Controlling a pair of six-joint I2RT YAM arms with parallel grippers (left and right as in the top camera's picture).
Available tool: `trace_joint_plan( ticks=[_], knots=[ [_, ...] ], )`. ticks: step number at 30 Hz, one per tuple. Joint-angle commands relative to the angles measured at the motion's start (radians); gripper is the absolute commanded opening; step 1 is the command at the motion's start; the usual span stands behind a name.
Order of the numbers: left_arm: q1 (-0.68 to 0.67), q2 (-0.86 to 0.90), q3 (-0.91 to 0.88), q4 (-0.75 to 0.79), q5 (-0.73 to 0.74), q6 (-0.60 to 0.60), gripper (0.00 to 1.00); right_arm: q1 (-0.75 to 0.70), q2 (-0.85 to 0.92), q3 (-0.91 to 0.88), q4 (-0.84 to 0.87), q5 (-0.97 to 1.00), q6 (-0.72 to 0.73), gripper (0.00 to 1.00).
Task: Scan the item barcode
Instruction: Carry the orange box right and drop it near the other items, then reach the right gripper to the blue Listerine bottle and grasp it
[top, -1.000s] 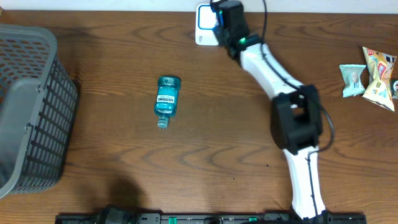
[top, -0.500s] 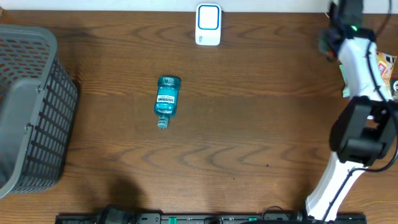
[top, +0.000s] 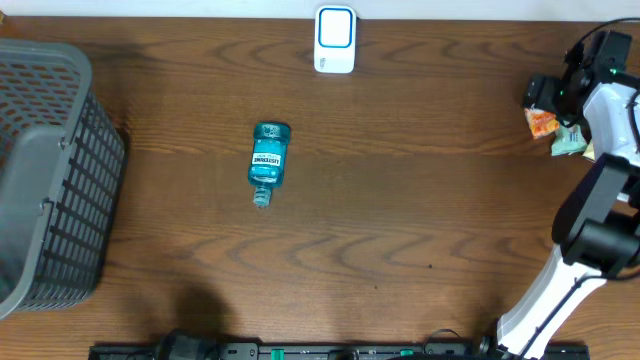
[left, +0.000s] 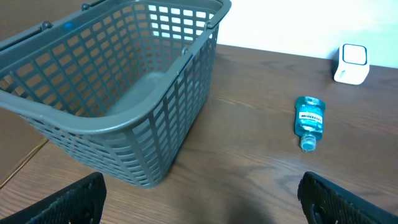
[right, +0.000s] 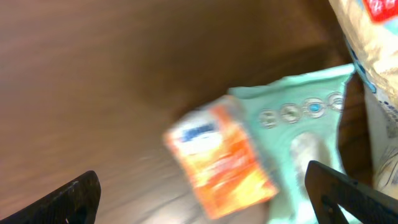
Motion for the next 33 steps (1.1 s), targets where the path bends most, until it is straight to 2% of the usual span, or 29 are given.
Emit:
trace_joint_plan(
  ticks=[1,5,7,9,11,15,18,20,23,28,33],
  knots=[
    [0.0,0.006,0.003,-0.078,-0.006,0.017,0.98,0.068,-0.198,0.047,-0.023,-0.198,0.179,0.99],
    [0.0,0.006,0.003,-0.078,-0.006,0.017,0.98,0.199,-0.26,0.047,-0.044,-0.309,0.324,0.99],
    [0.0,0.006,0.003,-0.078,-0.006,0.017,0.98,0.274,-0.258,0.047,-0.043,-0.357,0.351,0.99],
    [0.0,0.006,0.003,-0.078,-0.006,0.017,0.98,0.486,-0.21,0.046,-0.039,-0.404,0.333,0.99],
    [0.0,0.006,0.003,-0.078,-0.006,0.017,0.98,0.591,-0.175,0.046,-0.026,-0.392,0.258,0.99],
    [0.0,0.006,0.003,-0.078,-0.006,0.017,0.98,0.826,-0.095,0.046,-0.018,-0.109,0.226,0.99],
    [0.0,0.006,0.003,-0.078,-0.006,0.017,0.98,0.988,-0.023,0.046,0.031,0.195,0.226,0.99],
    [0.0,0.006,0.003,-0.078,-0.006,0.017,0.98,1.051,0.021,0.046,0.065,0.299,0.226,0.99],
    [0.0,0.006,0.003,-0.078,-0.006,0.017,0.98,1.106,0.087,0.046,0.115,0.344,0.226,0.99],
    [0.0,0.006,0.003,-0.078,-0.006,0.017,0.98,1.152,0.185,0.046,0.204,0.344,0.24,0.99],
    [0.0,0.006,0.003,-0.078,-0.006,0.017,0.98,1.182,0.23,0.046,0.219,0.344,0.253,0.99]
  ],
)
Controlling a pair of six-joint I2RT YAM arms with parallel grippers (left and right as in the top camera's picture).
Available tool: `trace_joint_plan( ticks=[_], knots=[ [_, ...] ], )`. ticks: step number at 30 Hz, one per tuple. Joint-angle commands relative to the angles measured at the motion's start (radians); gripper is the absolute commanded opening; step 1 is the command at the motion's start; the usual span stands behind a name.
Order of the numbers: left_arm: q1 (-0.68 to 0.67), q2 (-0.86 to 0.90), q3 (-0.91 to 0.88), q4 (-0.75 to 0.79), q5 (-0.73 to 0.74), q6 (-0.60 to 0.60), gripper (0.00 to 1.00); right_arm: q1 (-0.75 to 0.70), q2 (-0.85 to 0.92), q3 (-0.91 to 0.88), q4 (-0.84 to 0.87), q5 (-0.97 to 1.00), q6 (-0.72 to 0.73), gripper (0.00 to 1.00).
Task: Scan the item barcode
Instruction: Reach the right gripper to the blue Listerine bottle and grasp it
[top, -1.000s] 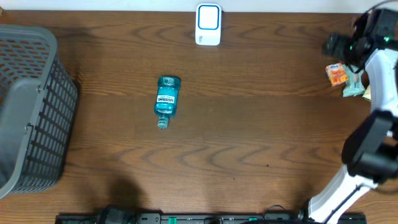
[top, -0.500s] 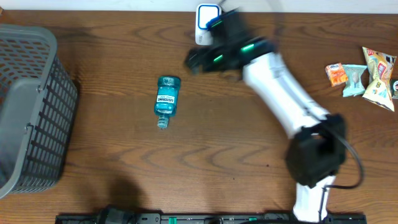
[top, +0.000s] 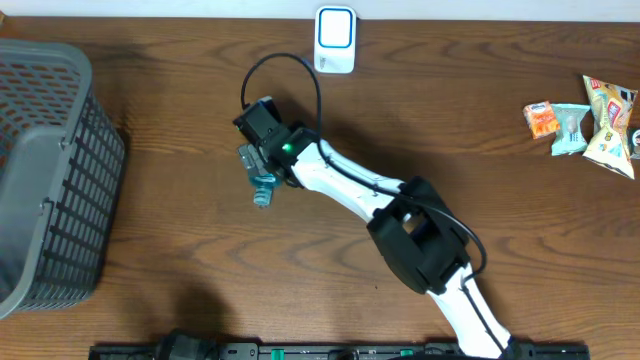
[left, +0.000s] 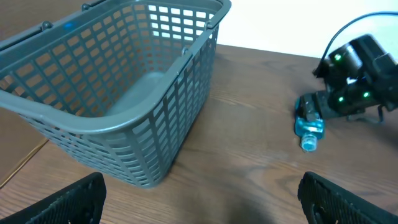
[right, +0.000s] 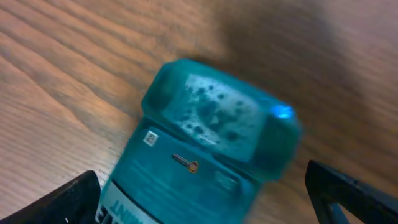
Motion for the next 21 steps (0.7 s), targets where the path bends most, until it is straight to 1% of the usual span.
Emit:
trace_joint_plan(
  ticks=[1,4,6,9,10,14,15,16,17,19,21],
  knots=[
    [0.0,0.005,0.003,-0.078,-0.006,0.017,0.98,0.029,0.027,0.0,-0.002,0.041,0.014,0.99],
    [0.0,0.005,0.003,-0.078,-0.006,0.017,0.98,0.035,0.028,0.0,-0.03,0.006,0.014,0.96],
    [0.0,0.005,0.003,-0.078,-0.006,0.017,0.98,0.033,0.028,0.0,-0.092,-0.014,0.042,0.93],
    [0.0,0.005,0.003,-0.078,-0.006,0.017,0.98,0.021,0.028,0.0,-0.185,-0.015,0.06,0.82],
    [0.0,0.005,0.003,-0.078,-0.006,0.017,0.98,0.017,0.028,0.0,-0.211,-0.014,0.059,0.8],
    [0.0,0.005,0.003,-0.078,-0.006,0.017,0.98,-0.009,0.028,0.0,-0.33,-0.039,0.05,0.76],
    [0.0,0.005,0.003,-0.078,-0.006,0.017,0.98,-0.015,0.028,0.0,-0.347,-0.056,0.038,0.71],
    [0.0,0.005,0.003,-0.078,-0.006,0.017,0.98,-0.035,0.028,0.0,-0.383,-0.121,-0.005,0.6],
    [0.0,0.005,0.003,-0.078,-0.006,0.017,0.97,-0.046,0.028,0.0,-0.396,-0.157,-0.023,0.57],
    [0.0,0.005,0.003,-0.078,-0.006,0.017,0.98,-0.07,0.028,0.0,-0.417,-0.235,-0.073,0.57],
    [0.0,0.005,0.003,-0.078,-0.006,0.017,0.98,-0.107,0.028,0.0,-0.446,-0.357,-0.164,0.6]
  ],
)
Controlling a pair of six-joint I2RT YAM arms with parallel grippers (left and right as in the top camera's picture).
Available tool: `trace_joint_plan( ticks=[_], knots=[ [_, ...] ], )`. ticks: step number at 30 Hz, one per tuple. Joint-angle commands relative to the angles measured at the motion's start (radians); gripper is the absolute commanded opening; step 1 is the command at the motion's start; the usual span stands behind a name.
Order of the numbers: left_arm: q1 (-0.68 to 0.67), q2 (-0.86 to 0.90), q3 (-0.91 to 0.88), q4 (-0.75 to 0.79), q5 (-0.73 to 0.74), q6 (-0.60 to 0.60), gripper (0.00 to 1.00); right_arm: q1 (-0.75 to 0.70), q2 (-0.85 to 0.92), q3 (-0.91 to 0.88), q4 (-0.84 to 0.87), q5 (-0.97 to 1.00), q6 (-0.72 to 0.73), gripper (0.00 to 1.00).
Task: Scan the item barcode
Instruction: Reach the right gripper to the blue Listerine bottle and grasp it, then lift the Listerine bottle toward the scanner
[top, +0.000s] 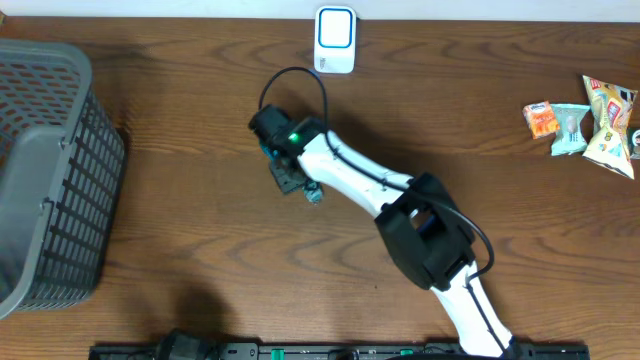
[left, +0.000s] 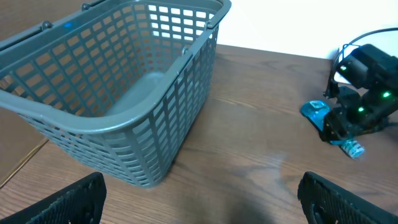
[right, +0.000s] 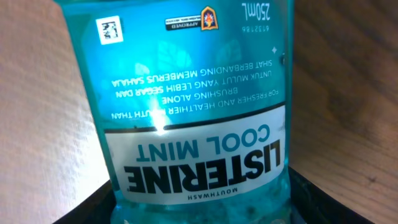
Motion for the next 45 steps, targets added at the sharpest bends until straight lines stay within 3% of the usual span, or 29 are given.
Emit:
trace_joint_plan(
  ticks=[1,4,14,24,26,29,33,37,40,45],
  knots=[
    [0.0,0.005,0.003,-0.078,-0.006,0.017,0.98,-0.082,0.035,-0.028,-0.067,-0.269,-0.189,0.62],
    [0.0,0.005,0.003,-0.078,-0.006,0.017,0.98,-0.178,0.035,-0.028,-0.15,-0.435,-0.316,0.63],
    [0.0,0.005,0.003,-0.078,-0.006,0.017,0.98,-0.37,0.035,-0.028,-0.285,-0.591,-0.421,0.64],
    [0.0,0.005,0.003,-0.078,-0.006,0.017,0.98,-0.508,0.035,-0.028,-0.319,-0.797,-0.585,0.82],
    [0.0,0.005,0.003,-0.078,-0.006,0.017,0.98,-0.517,0.035,-0.028,-0.318,-0.749,-0.581,0.82],
    [0.0,0.005,0.003,-0.078,-0.006,0.017,0.98,-0.502,0.021,-0.013,-0.329,-0.685,-0.58,0.99],
    [0.0,0.005,0.003,-0.078,-0.006,0.017,0.98,-0.465,-0.06,0.016,-0.295,-0.566,-0.496,0.99],
    [0.0,0.005,0.003,-0.078,-0.006,0.017,0.98,-0.375,-0.171,0.016,-0.198,-0.279,-0.294,0.99],
    [0.0,0.005,0.003,-0.078,-0.006,0.017,0.98,-0.269,-0.161,0.007,-0.163,-0.029,-0.158,0.99],
    [0.0,0.005,0.003,-0.078,-0.006,0.017,0.98,-0.169,-0.083,0.002,-0.139,0.089,-0.094,0.96]
  ],
)
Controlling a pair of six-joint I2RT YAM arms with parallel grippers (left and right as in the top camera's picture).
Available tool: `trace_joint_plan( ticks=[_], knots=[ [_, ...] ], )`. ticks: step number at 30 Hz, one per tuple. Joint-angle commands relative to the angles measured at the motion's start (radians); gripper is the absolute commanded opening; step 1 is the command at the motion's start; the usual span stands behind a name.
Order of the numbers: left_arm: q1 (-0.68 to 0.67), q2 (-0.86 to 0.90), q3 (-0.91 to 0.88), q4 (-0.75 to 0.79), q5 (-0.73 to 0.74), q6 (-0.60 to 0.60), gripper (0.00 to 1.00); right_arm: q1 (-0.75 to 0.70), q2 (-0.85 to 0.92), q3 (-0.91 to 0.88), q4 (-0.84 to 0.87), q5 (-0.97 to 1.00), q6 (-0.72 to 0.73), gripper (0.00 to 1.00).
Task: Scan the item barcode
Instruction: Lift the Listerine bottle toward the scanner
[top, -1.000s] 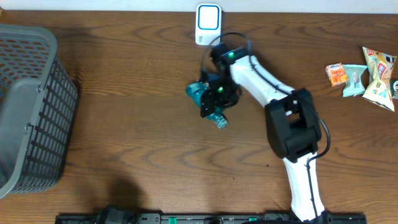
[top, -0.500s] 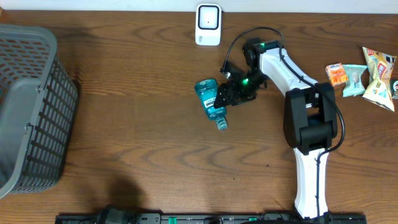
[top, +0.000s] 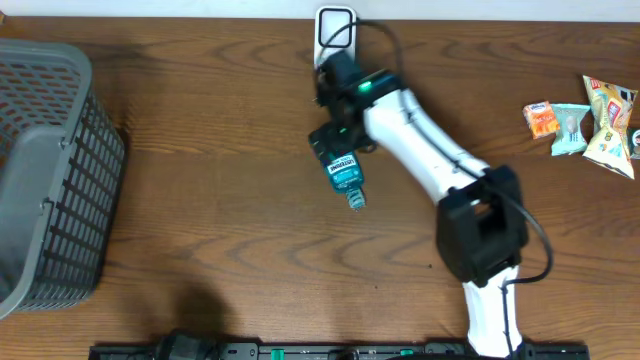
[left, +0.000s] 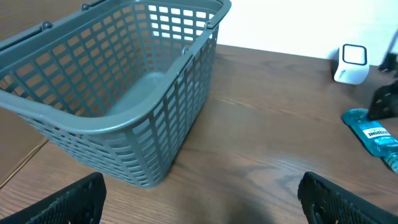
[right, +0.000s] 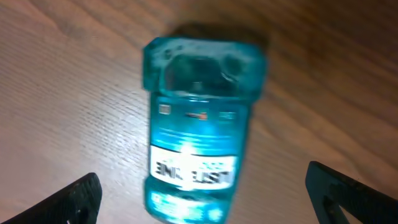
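The teal mouthwash bottle lies on the wooden table below the white scanner, its cap pointing toward the front edge. In the right wrist view the bottle is blurred, label up, base farthest from the camera. My right gripper hovers over it, open wide, touching nothing; overhead the right gripper sits between scanner and bottle. My left gripper is open and low over the table, with the bottle and scanner far to its right.
A grey plastic basket stands at the left edge, large in the left wrist view. Snack packets lie at the far right. The right arm stretches across the table's middle from the front edge.
The bottle, then filling the space between my right fingers left of centre, now lies free farther right, nearer the scanner. My right gripper has opened and drawn back above it. Left arm unchanged.
My right gripper was over the snack packets at the far right while the bottle lay left of centre. Then it was at the bottle's base. Then the bottle sat between its fingers, turned. Now the bottle rests below the scanner, released.
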Motion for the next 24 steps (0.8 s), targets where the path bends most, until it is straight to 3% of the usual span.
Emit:
trace_joint_plan(
  ticks=[1,4,8,12,15,18,24],
  knots=[
    [0.0,0.006,0.003,-0.078,-0.006,0.017,0.98,0.05,0.087,-0.005,0.013,0.203,0.137,0.93],
    [0.0,0.006,0.003,-0.078,-0.006,0.017,0.98,0.074,0.135,-0.005,0.021,0.258,0.179,0.9],
    [0.0,0.006,0.003,-0.078,-0.006,0.017,0.98,0.076,0.176,-0.005,0.022,0.27,0.18,0.71],
    [0.0,0.006,0.003,-0.078,-0.006,0.017,0.98,0.076,0.205,-0.005,0.024,0.269,0.181,0.63],
    [0.0,0.006,0.003,-0.078,-0.006,0.017,0.98,0.074,0.215,-0.005,0.013,0.259,0.179,0.49],
    [0.0,0.006,0.003,-0.078,-0.006,0.017,0.98,0.071,0.209,0.001,-0.002,0.181,0.141,0.37],
    [0.0,0.006,0.003,-0.078,-0.006,0.017,0.98,-0.026,0.182,0.021,-0.078,-0.111,-0.02,0.31]
  ],
)
